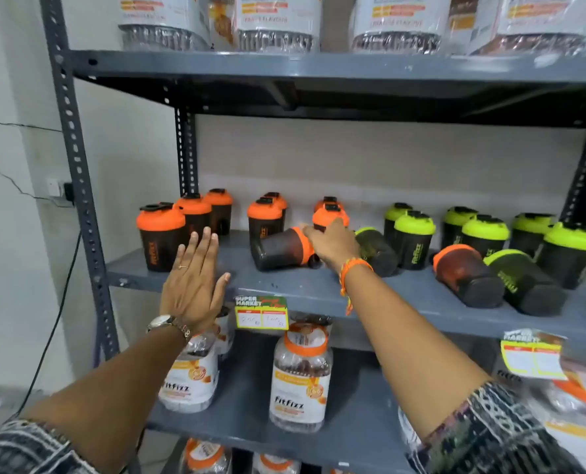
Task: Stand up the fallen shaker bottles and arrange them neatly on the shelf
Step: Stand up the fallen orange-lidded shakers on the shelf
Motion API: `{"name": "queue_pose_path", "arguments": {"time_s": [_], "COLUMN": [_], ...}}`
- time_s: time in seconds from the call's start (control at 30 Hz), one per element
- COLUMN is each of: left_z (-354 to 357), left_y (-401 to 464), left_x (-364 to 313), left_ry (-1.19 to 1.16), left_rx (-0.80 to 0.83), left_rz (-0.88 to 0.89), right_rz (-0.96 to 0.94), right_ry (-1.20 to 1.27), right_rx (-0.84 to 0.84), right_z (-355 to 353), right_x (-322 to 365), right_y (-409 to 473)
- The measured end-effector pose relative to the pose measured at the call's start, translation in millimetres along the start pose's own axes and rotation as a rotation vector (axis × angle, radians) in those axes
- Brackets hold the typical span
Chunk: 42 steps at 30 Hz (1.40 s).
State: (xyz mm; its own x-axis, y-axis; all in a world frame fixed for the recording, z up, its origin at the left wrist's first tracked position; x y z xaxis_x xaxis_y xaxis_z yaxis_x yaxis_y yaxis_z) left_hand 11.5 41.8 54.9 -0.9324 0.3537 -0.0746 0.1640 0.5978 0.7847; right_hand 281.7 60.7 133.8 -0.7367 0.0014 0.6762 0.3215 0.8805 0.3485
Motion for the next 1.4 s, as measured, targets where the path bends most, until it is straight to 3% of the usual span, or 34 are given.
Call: {"name": "queue_pose_path", "arguments": {"time_s": [0.13, 0.57, 0.87, 1.13, 1.27, 1.4], "left_z": [12.0, 30.3, 43.4, 42.7, 42.4, 40.4], "left_y": [-16.9, -29.0, -28.5, -30.1, -30.5, -31.1], "left_x": [24.3, 46.9, 54.1, 53.4, 53.4, 52.5], "left_ry": [-0.011, -0.104, -0.088, -0.119, -0.136, -0.134], "left_rx": [0.068, 0.014, 0.009, -0.013, -0.003, 0.005], "left_rz": [-0.024, 0.124, 0.123, 0.094, 0.078, 0.072], "right_rz": [0.159, 0.374, 0.433, 0.225, 0.032, -0.189], "right_ry": [0.115, 0.105, 0.541, 0.804, 0.791, 0.623], "right_rx": [0.183, 0.135, 0.207, 0.287, 0.266, 0.278], "right_z": [33.3, 89.2, 100.0, 90.7, 82.7, 81.2], "right_x": [11.0, 12.8, 25.1, 42.5, 54.7, 65.3], "right_y": [-6.7, 29.3, 24.6, 11.2, 13.6, 11.3]}}
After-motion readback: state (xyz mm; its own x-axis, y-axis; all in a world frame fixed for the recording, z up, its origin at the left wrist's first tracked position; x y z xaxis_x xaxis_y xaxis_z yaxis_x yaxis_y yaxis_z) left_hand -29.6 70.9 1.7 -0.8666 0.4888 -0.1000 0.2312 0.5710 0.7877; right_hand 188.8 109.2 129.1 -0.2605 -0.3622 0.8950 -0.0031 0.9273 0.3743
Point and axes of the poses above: each hand's wrist, its own y-axis towards the middle knuckle, its own z-axis out of the palm, x = y × z, the point moved 7 cm from there along y, towards the middle knuckle, and after that the axes turned 4 degrees about -y, right-handed, at the moved point
